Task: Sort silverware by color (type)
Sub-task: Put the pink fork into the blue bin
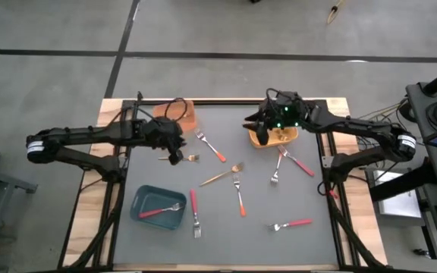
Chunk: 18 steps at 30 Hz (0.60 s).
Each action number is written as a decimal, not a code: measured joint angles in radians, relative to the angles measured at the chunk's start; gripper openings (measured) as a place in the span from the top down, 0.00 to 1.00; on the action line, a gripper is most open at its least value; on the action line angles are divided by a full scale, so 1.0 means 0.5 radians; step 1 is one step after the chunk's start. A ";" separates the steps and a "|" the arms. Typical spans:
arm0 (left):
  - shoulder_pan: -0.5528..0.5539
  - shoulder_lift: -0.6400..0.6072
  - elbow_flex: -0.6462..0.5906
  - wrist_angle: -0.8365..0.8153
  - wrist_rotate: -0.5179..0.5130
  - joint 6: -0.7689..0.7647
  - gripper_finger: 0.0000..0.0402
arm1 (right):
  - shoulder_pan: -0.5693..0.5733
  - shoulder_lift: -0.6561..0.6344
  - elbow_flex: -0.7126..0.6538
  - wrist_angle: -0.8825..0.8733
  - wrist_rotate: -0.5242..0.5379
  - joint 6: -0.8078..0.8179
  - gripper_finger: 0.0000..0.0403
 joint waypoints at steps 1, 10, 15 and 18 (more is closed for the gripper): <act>0.000 0.000 -0.028 -0.004 0.045 -0.031 0.85 | 0.035 0.000 -0.009 0.036 0.001 -0.057 0.64; -0.001 0.000 -0.204 -0.004 0.104 -0.224 0.85 | 0.220 0.002 -0.062 0.182 0.000 -0.266 0.64; -0.003 0.000 -0.217 -0.004 0.109 -0.311 0.85 | 0.219 0.002 -0.062 0.182 0.000 -0.192 0.64; -0.006 0.000 -0.217 -0.012 0.168 -0.368 0.85 | 0.218 0.002 -0.062 0.184 0.001 -0.192 0.64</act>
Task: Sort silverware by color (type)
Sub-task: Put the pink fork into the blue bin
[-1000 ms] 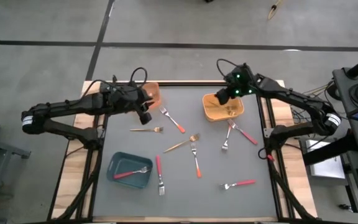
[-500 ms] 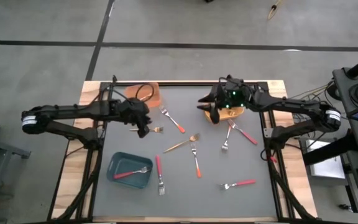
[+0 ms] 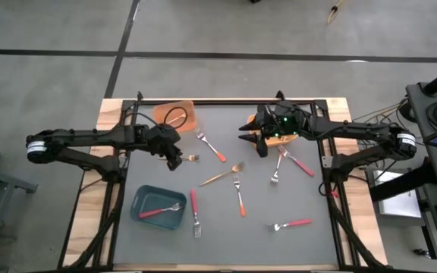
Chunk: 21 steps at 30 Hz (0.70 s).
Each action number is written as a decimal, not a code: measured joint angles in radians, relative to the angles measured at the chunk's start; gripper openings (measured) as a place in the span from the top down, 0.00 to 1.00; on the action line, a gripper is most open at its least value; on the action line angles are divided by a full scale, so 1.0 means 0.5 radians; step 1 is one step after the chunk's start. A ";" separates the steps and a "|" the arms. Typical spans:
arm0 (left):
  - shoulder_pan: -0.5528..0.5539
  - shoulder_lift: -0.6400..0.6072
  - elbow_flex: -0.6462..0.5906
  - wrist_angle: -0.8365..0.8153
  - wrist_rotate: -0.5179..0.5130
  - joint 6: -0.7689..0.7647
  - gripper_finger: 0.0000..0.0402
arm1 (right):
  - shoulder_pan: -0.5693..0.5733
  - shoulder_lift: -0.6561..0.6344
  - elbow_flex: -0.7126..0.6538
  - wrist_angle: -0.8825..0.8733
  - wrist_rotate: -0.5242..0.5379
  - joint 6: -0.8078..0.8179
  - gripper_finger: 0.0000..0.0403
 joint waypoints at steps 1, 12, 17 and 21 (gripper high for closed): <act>-0.006 0.000 0.000 -0.001 0.021 -0.023 0.85 | 0.000 0.000 0.000 0.005 0.001 0.000 0.64; -0.309 -0.001 -0.111 0.340 0.024 -0.188 0.85 | 0.072 0.002 0.099 0.012 0.300 0.380 0.70; -0.576 0.000 -0.107 0.483 -0.220 -0.223 0.85 | 0.249 0.002 0.127 0.014 0.297 0.551 0.74; -0.815 0.000 -0.105 0.611 -0.393 -0.245 0.85 | 0.382 0.002 0.181 -0.144 0.314 0.758 0.75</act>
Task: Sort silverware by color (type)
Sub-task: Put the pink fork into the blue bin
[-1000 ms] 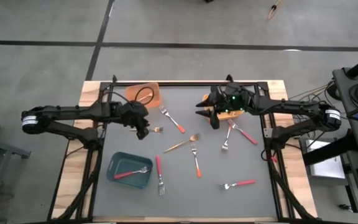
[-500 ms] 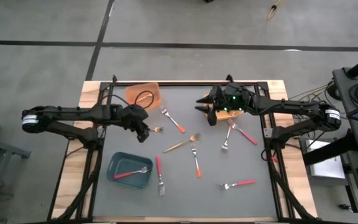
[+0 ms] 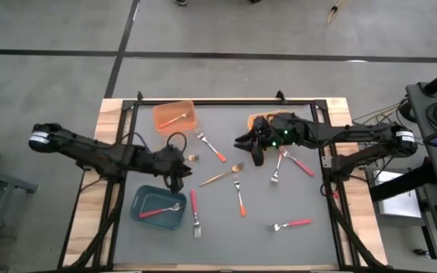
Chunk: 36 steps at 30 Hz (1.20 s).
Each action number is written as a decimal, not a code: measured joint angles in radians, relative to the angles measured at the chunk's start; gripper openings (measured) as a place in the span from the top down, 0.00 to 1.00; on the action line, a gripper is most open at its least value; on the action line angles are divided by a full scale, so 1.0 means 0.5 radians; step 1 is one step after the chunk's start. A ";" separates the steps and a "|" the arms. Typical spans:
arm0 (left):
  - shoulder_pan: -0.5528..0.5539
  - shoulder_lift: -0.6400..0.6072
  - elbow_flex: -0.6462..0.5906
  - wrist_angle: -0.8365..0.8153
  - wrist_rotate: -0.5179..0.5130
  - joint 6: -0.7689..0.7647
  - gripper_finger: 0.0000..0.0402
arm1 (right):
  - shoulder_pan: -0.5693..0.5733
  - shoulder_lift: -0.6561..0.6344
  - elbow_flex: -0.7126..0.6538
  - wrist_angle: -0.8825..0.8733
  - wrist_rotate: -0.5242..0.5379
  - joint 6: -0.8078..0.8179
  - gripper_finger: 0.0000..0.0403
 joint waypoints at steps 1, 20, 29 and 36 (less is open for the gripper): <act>-0.053 0.000 0.000 0.042 -0.031 -0.007 0.85 | 0.025 0.001 0.028 -0.073 0.021 0.052 0.75; -0.646 0.002 0.001 0.455 -0.442 -0.040 0.85 | 0.693 0.495 0.544 -1.551 0.247 0.940 0.74; -0.681 0.002 0.001 0.458 -0.441 -0.004 0.85 | 1.093 0.753 0.589 -2.019 -0.140 0.617 0.74; -0.681 0.002 0.001 0.459 -0.441 0.040 0.85 | 1.484 0.844 0.541 -2.038 0.131 0.598 0.74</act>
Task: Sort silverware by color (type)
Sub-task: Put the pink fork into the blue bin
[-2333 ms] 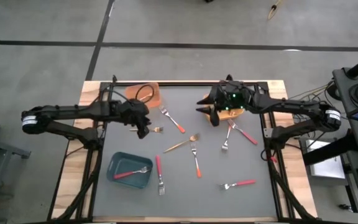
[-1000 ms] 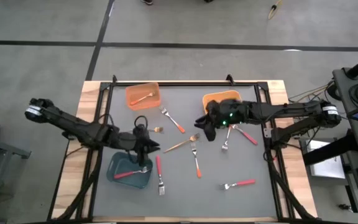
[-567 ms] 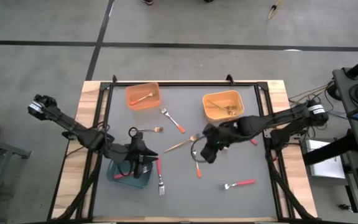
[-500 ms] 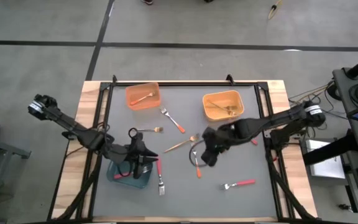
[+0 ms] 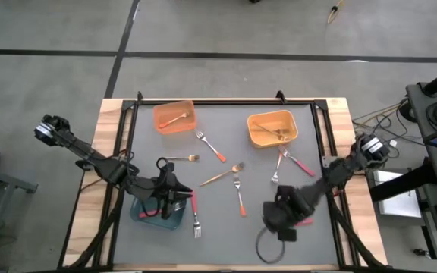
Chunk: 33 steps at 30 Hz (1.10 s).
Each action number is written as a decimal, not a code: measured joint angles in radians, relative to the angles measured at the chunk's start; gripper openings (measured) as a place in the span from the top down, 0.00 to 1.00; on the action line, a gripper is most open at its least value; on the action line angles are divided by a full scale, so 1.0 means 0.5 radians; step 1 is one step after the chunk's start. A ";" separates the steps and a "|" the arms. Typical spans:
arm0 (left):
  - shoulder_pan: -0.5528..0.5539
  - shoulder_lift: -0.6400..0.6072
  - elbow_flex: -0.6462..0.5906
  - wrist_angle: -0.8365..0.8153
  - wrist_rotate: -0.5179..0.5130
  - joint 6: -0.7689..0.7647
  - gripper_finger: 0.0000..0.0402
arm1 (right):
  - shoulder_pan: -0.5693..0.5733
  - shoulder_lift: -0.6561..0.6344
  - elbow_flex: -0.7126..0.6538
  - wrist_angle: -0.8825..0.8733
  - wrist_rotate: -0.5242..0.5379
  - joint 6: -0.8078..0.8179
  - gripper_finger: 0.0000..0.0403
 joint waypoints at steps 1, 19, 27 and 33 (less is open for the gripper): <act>0.000 0.000 0.000 0.001 0.001 0.011 0.85 | 0.046 0.014 0.000 -0.003 0.026 0.007 0.74; 0.001 0.001 0.000 0.007 0.004 0.080 0.85 | 0.277 0.235 -0.008 0.074 0.072 0.422 0.60; 0.001 0.001 0.000 0.008 0.003 0.081 0.85 | 0.277 0.349 -0.013 0.121 0.079 0.282 0.57; 0.001 0.001 0.000 0.007 0.003 0.081 0.85 | 0.276 0.461 -0.011 0.140 0.076 0.261 0.60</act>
